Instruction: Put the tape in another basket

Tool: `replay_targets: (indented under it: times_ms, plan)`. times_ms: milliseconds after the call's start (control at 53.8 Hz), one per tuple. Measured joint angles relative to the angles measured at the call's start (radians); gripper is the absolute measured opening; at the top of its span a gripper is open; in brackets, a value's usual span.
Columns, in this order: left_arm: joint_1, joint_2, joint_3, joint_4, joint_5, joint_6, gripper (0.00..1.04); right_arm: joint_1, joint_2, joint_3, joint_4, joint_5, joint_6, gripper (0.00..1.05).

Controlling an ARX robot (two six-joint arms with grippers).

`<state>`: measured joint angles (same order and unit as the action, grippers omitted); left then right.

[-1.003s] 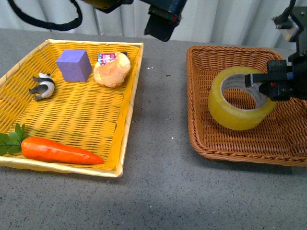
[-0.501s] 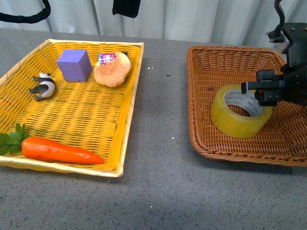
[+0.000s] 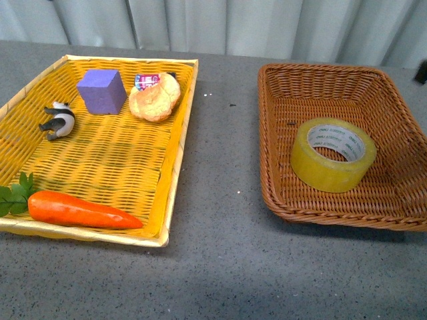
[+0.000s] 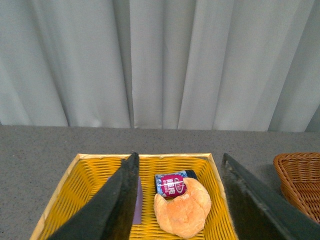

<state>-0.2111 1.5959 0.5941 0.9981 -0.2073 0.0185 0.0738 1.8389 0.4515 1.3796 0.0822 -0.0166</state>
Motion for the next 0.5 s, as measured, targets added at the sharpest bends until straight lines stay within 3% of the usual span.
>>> replay_targets:
  times_ms: [130,223,501]
  plan:
    - [0.040,-0.116,-0.143,0.031,0.039,-0.006,0.24,-0.010,-0.130,-0.122,-0.008,-0.018,0.002,0.01]
    - [0.068,-0.186,-0.233,0.035,0.060,-0.013,0.04,-0.023,-0.217,-0.195,-0.035,-0.040,0.003,0.01]
    - [0.113,-0.369,-0.383,0.010,0.114,-0.020,0.04,-0.073,-0.449,-0.321,-0.144,-0.077,0.004,0.01]
